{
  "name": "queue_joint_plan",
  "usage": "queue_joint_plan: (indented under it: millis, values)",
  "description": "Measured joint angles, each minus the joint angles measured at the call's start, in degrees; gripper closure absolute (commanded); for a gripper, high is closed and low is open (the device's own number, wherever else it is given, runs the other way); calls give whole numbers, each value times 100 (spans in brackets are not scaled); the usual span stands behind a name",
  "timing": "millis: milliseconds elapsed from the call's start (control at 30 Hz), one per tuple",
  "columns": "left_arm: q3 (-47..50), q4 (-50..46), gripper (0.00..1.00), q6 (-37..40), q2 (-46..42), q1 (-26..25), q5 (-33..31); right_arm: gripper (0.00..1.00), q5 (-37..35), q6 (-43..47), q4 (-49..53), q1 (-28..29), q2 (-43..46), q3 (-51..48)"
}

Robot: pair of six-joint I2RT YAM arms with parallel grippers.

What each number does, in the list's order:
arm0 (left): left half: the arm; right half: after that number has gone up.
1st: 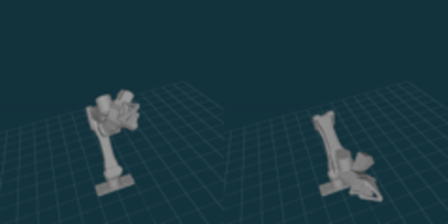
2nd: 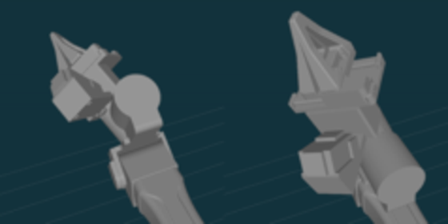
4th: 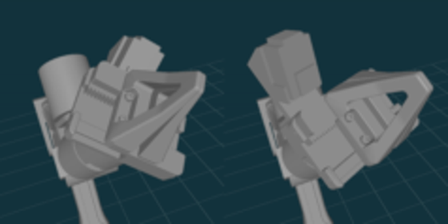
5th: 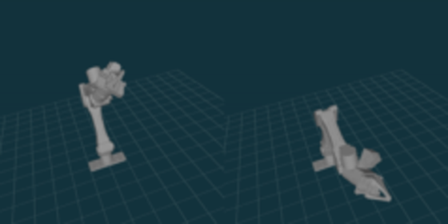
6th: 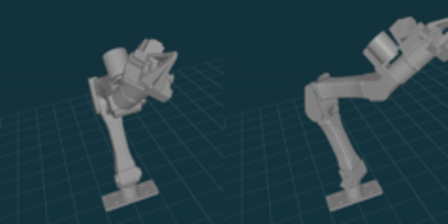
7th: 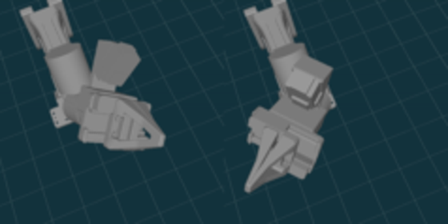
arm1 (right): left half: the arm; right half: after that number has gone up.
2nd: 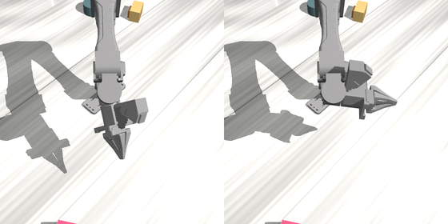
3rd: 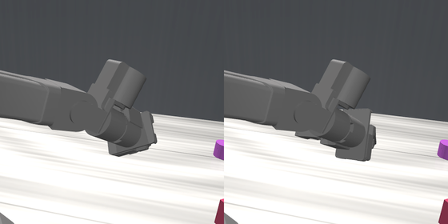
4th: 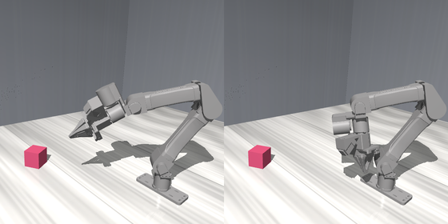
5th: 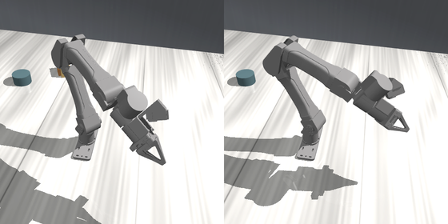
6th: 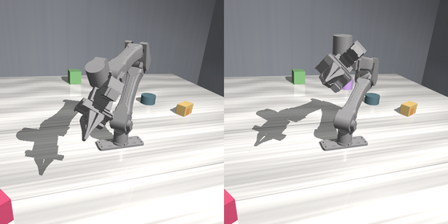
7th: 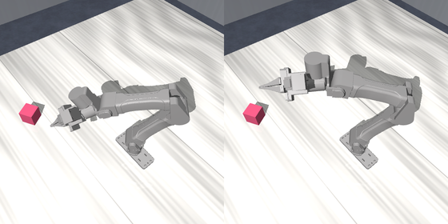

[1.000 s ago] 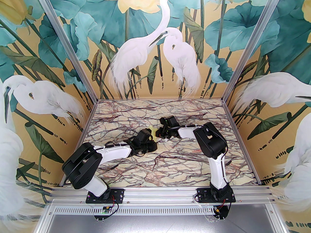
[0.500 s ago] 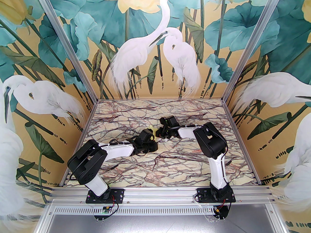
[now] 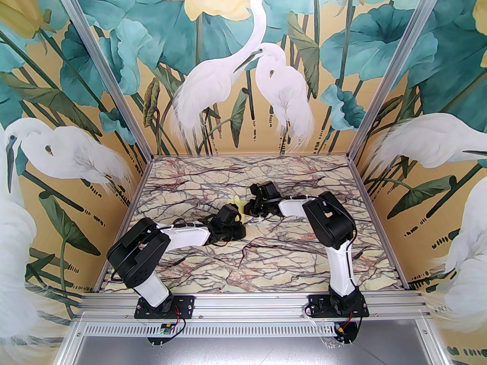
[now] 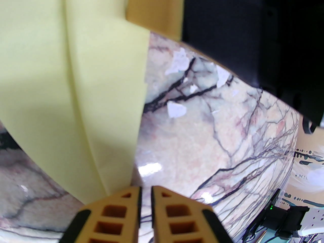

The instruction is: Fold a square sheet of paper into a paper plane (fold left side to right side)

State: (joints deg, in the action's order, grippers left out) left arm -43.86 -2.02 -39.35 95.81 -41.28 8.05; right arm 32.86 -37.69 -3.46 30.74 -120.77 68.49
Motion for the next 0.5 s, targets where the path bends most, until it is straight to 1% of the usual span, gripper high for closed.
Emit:
queue_joint_plan:
  millis: [500]
  values:
    - [223, 348, 85, -7, -15, 4, -20, 100, -2, 0, 0, 0, 0, 0]
